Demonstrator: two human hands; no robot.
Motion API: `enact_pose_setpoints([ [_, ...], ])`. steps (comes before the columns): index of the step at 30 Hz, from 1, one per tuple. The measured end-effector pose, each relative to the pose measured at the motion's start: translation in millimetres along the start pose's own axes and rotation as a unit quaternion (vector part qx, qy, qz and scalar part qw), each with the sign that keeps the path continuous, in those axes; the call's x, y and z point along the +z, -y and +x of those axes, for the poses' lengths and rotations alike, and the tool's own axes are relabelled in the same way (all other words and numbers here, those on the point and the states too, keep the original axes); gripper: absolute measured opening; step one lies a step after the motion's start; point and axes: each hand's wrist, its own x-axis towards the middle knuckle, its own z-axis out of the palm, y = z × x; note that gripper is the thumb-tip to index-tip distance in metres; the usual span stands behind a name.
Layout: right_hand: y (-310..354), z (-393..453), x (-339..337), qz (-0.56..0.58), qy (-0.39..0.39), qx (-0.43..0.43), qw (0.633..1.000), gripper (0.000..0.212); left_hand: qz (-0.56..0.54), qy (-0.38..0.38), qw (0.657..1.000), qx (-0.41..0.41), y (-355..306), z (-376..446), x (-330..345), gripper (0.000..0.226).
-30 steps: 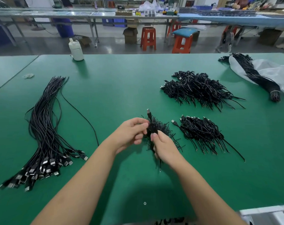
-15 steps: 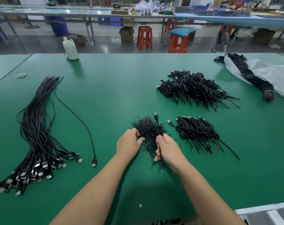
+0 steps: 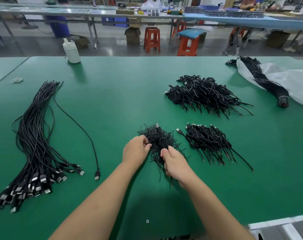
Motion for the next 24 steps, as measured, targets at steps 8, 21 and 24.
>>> enact_pose_setpoints([
  [8, 0.0, 0.3, -3.5, 0.027, 0.000, 0.016, 0.999, 0.022, 0.056, -0.039, 0.998, 0.016, 6.3, -5.9, -5.3, 0.015],
  [21, 16.5, -2.2, 23.4, 0.439, 0.127, 0.103, 0.883, 0.022, -0.553, 0.064, 0.812, -0.176, 16.5, -59.4, -61.8, 0.010],
  [24, 29.2, 0.4, 31.2, 0.576, 0.121, 0.112, 0.800, 0.026, -0.649, 0.116, 0.717, -0.225, 8.2, -63.7, -64.7, 0.011],
])
